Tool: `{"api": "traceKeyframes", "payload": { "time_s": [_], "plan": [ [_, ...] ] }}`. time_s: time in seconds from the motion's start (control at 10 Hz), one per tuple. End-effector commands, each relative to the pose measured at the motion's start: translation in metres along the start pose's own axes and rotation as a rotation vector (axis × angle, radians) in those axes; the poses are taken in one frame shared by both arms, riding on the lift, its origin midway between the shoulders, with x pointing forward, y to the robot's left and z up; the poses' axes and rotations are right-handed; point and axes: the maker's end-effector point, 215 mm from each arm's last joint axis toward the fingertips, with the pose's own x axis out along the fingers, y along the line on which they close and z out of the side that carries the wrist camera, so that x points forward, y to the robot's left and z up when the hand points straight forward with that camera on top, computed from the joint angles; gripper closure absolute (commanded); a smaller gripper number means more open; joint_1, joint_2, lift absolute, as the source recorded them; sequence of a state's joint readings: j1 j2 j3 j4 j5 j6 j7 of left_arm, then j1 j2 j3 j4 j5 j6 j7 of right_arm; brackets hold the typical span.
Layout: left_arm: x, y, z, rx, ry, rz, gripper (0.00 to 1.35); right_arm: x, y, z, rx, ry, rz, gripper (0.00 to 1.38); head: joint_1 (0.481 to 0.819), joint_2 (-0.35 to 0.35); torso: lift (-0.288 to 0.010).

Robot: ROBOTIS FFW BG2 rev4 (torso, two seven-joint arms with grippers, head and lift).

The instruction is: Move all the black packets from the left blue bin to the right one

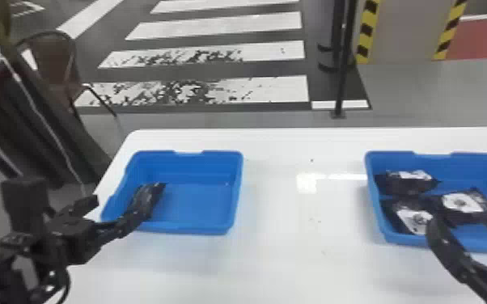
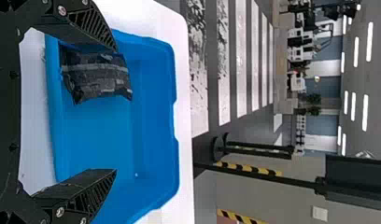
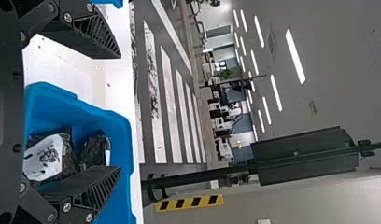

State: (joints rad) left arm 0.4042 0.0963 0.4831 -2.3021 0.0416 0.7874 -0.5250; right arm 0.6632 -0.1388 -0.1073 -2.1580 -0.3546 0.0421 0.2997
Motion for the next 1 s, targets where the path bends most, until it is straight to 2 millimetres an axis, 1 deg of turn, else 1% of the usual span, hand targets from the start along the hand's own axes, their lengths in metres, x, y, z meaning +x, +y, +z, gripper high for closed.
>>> {"api": "traceKeyframes", "payload": {
  "time_s": [0.0,0.1,0.2,0.4,0.5,0.6,0.7,0.8,0.9],
  "plan": [
    [0.019,0.019,-0.007,-0.015,0.059,0.040,0.13,-0.010,0.012,-0.007,0.036,0.022,0.016,0.18,0.695,0.212,-0.140],
    [0.036,0.020,-0.011,-0.042,0.090,0.037,0.14,-0.013,0.019,-0.017,0.054,0.051,0.038,0.19,0.695,0.246,-0.140],
    [0.042,0.025,-0.019,-0.057,0.150,0.067,0.14,-0.014,0.027,-0.025,0.073,0.070,0.059,0.19,0.695,0.265,-0.140],
    [0.071,0.031,-0.031,-0.092,0.208,0.082,0.14,-0.013,0.044,-0.040,0.135,0.092,0.091,0.19,0.695,0.293,-0.140],
    [0.076,0.041,-0.034,-0.090,0.237,0.112,0.14,-0.012,0.049,-0.044,0.148,0.100,0.104,0.19,0.695,0.300,-0.140],
    [0.091,0.043,-0.040,-0.111,0.262,0.110,0.14,-0.013,0.049,-0.044,0.148,0.100,0.108,0.19,0.695,0.315,-0.140],
    [0.105,0.038,-0.038,-0.100,0.274,0.093,0.14,-0.011,0.049,-0.043,0.152,0.098,0.111,0.19,0.695,0.326,-0.140],
    [0.114,0.035,-0.033,-0.097,0.276,0.081,0.14,-0.010,0.050,-0.045,0.155,0.100,0.115,0.19,0.695,0.321,-0.140],
    [0.119,0.032,-0.031,-0.111,0.274,0.069,0.14,-0.010,0.050,-0.046,0.160,0.103,0.118,0.19,0.695,0.315,-0.140]
  ]
}}
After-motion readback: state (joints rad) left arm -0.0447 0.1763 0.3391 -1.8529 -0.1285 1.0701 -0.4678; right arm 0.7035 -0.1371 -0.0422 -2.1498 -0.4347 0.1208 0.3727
